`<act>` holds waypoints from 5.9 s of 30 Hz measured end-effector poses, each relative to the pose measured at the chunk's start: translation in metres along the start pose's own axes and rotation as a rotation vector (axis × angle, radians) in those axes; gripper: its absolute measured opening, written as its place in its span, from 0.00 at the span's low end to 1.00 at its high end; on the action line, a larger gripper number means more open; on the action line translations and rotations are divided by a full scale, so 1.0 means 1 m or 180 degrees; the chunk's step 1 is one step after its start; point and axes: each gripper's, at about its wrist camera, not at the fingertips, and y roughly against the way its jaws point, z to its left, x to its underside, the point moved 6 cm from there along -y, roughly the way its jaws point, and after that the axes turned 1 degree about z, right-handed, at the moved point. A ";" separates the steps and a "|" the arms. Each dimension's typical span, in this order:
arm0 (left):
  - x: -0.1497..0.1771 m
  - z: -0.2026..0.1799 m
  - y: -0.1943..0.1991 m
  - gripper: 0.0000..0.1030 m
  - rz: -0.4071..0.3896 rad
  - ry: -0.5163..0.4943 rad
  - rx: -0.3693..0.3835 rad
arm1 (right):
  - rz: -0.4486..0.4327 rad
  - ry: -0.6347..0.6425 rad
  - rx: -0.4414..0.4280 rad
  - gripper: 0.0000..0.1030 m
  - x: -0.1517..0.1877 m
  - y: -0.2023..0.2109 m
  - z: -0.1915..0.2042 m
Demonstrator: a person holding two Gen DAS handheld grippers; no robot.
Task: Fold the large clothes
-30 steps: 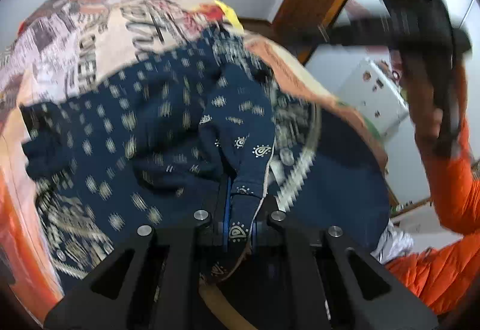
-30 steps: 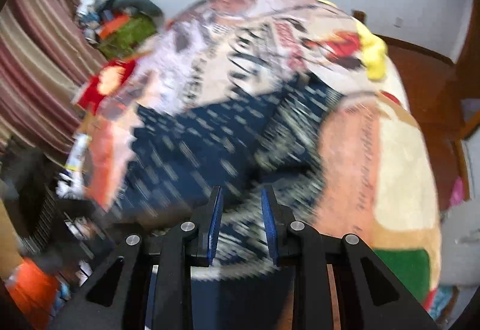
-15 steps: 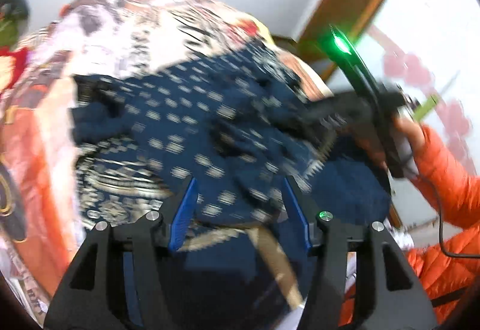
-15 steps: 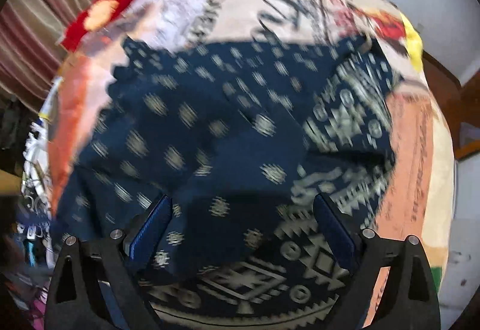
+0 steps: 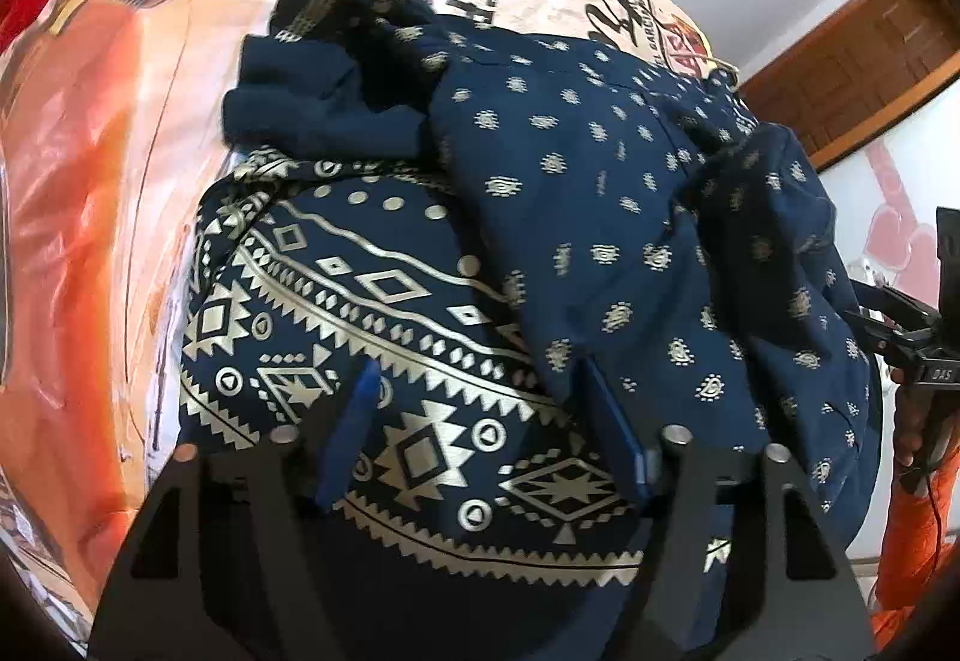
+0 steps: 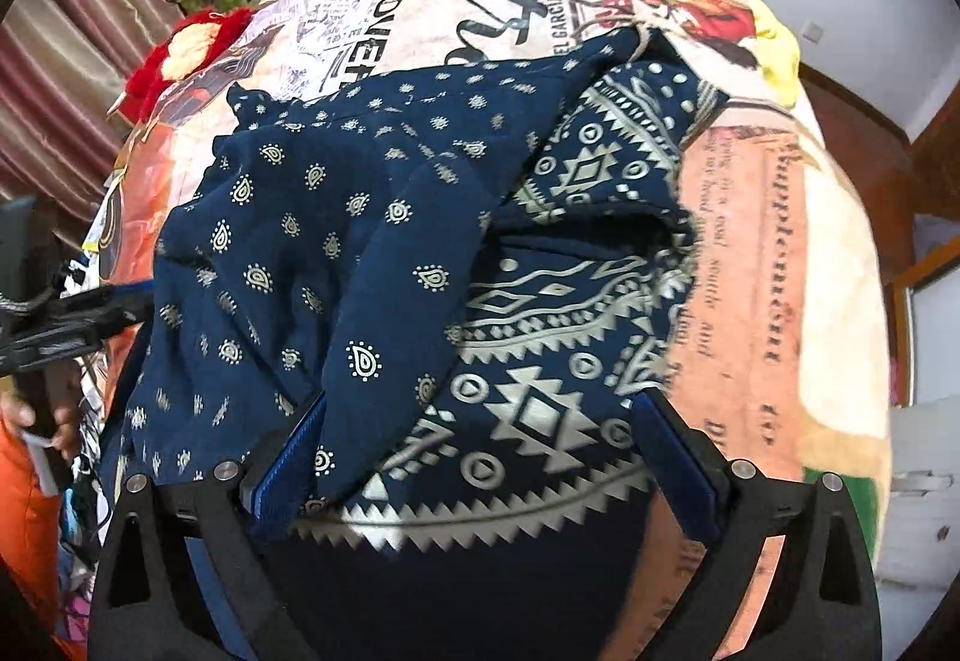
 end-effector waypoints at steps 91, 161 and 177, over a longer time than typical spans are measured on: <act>0.011 0.062 0.080 0.65 -0.0533 0.0057 -0.0882 | -0.0378 -0.0056 -0.0292 0.87 -0.009 0.029 0.026; -0.249 0.092 0.075 0.73 -0.1406 -0.0119 -0.1871 | -0.1262 -0.0170 0.0708 0.14 -0.262 -0.018 -0.072; -0.203 0.040 -0.050 0.75 -0.0346 -0.0453 -0.1262 | -0.0490 0.0448 -0.0264 0.14 -0.193 -0.085 0.033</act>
